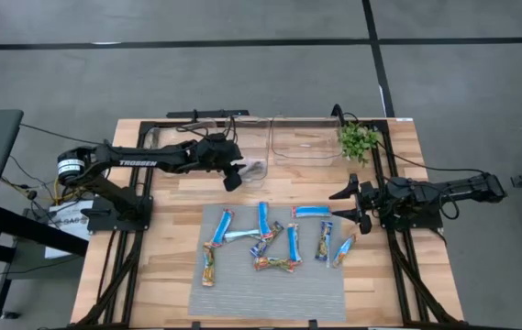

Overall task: Pick and place Granola Bars by type
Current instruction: Put the top left red granola bar into the left transparent bin

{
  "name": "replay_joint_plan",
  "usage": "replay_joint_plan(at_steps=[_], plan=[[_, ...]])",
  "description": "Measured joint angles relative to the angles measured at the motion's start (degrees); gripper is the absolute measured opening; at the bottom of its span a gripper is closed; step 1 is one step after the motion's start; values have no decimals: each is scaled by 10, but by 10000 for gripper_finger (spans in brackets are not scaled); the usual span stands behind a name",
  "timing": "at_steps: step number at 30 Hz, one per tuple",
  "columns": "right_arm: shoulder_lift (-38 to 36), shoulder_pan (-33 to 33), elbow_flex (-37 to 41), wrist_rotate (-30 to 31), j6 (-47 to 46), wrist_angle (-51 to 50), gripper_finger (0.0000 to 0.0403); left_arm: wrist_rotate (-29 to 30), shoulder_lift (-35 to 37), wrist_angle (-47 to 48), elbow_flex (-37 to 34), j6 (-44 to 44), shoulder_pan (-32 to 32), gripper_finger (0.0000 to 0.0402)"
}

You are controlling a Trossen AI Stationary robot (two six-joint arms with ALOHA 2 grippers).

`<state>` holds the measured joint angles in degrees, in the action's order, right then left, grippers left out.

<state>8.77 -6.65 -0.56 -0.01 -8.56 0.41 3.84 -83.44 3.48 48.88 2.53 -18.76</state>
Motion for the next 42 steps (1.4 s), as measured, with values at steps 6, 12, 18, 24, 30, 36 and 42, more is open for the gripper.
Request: replay_joint_plan(at_steps=[6,12,18,24,30,36,42], plan=[[0,0,0,0,0,0,240,-6,19,-29,0,-34,0,139],[0,0,0,0,0,0,240,-22,72,-92,0,-70,2,139],[0,0,0,0,0,0,240,-35,143,-137,0,-100,13,139],[0,0,0,0,0,0,240,-36,199,-88,0,-100,26,139],[0,0,0,0,0,0,240,-36,210,-28,0,-102,80,139],[0,0,0,0,0,0,240,-39,210,12,0,-109,175,139],[0,0,0,0,0,0,240,-39,210,42,0,-110,295,139]])
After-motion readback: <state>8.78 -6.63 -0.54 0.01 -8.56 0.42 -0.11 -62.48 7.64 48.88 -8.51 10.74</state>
